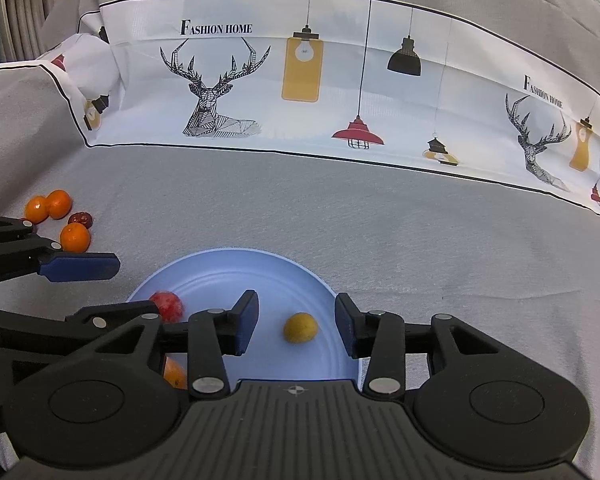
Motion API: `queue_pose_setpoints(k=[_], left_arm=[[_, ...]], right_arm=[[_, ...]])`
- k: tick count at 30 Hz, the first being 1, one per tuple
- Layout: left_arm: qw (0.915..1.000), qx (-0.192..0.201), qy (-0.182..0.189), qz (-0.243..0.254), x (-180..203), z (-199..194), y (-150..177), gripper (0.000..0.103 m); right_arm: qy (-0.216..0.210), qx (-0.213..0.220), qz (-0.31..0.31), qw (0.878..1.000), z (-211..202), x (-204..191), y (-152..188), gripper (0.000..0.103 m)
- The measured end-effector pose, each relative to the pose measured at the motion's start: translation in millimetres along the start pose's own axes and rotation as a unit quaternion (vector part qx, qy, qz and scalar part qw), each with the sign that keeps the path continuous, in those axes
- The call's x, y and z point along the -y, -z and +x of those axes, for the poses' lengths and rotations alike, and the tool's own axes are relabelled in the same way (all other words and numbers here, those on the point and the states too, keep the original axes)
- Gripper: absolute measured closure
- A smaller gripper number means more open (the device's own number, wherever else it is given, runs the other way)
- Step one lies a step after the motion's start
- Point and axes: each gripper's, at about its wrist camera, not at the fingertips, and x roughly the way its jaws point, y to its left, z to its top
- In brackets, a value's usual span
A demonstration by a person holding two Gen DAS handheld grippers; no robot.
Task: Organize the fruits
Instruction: 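Open both tools to drop the red fruit and yellow fruit onto the plate, then grasp a mandarin with the left tool while the right tool grasps another mandarin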
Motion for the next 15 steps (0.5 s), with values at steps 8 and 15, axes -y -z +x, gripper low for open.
queue_pose_setpoints(k=[8, 15], left_arm=[[0.9998, -0.005, -0.012, -0.013, -8, 2, -1, 0.068], [0.9991, -0.010, -0.028, -0.030, -18, 3, -1, 0.080]], right_arm=[[0.003, 0.003, 0.004, 1.000, -1, -1, 0, 0.059], [0.003, 0.008, 0.005, 1.000, -2, -1, -1, 0.059]])
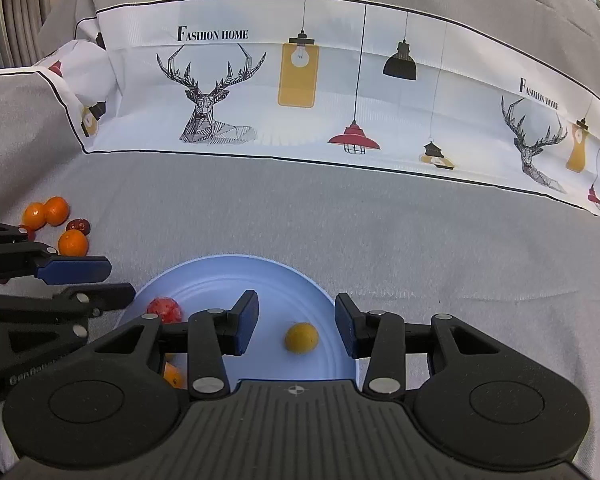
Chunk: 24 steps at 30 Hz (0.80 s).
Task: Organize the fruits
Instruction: 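Grasp a mandarin with the left tool while the right tool grasps another mandarin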
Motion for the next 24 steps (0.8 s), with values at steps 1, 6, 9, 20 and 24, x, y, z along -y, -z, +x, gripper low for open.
queue_pose_setpoints(k=[1, 6, 9, 20, 24], left_arm=[[1.0000, 0.000, -0.003, -0.006, -2, 0, 0, 0.080], [0.9986, -0.001, -0.019, -0.049, -23, -1, -4, 0.080], [0.9957, -0.003, -0.034, -0.086, -43, -2, -7, 0.080], [0.9651, -0.006, -0.081, -0.249, -148, -7, -7, 0.080], [0.9511, -0.003, -0.093, -0.294, -176, -8, -2, 0.080]], right_arm=[[-0.001, 0.001, 0.000, 1.000, 0, 0, 0, 0.059], [-0.001, 0.016, -0.003, 1.000, -2, -3, -2, 0.073], [-0.002, 0.026, -0.019, 0.999, -2, -10, -4, 0.081], [-0.073, 0.076, -0.076, 0.992, -3, -59, -10, 0.082], [-0.114, 0.086, -0.080, 0.987, 2, -82, -16, 0.082]])
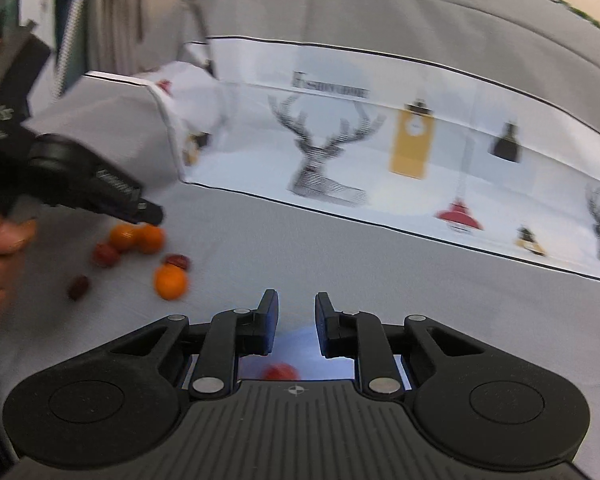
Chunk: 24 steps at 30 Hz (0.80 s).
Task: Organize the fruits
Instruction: 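Grasp a mandarin with the left tool while the right tool grasps another mandarin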
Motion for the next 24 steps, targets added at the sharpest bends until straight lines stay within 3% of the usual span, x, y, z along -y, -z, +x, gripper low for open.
queue_pose_setpoints(k=[6, 11, 18, 24], left_arm=[[0.9989, -0.008, -0.015, -0.043, -24, 7, -7, 0.079], [0.9994, -0.009, -0.029, -0.016, -21, 17, -8, 0.077], [0.9985, -0.004, -0.042, 0.036, -18, 39, -12, 0.059], [0.9976, -0.034, -0.036, 0.049, -21, 62, -10, 0.059]], right_arm=[[-0.049, -0.001, 0.001, 0.999, 24, -29, -11, 0.082], [-0.080, -0.022, 0.003, 0.997, 54, -54, -16, 0.073], [-0.092, -0.044, -0.010, 0.995, 92, -76, -13, 0.062], [-0.103, -0.061, -0.013, 0.993, 116, -79, -12, 0.058]])
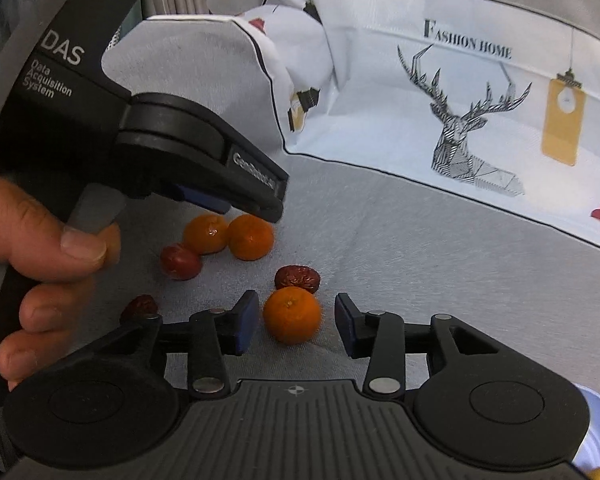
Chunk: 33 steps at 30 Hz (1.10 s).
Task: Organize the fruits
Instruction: 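Grasp a mandarin with the left tool while the right tool grasps another mandarin, then carry both held mandarins over the blue plate with both tools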
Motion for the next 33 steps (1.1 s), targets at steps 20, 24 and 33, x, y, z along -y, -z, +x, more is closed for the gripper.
queue_pose_setpoints(k=[20, 24, 33], left_arm=[[0.9980, -0.016, -0.049, 0.037, 8, 6, 7, 0.065], [0.9988, -0.007, -0.038, 0.031, 11, -10, 10, 0.065], [0.9979, 0.022, -0.014, 0.059, 39, -60, 30, 0.065]], right_arm=[[0.024, 0.002, -0.017, 1.000, -2, 0, 5, 0.067], [0.032, 0.014, -0.007, 0.999, -21, 7, 5, 0.067], [0.046, 0.061, 0.069, 0.995, -99, 34, 5, 0.068]])
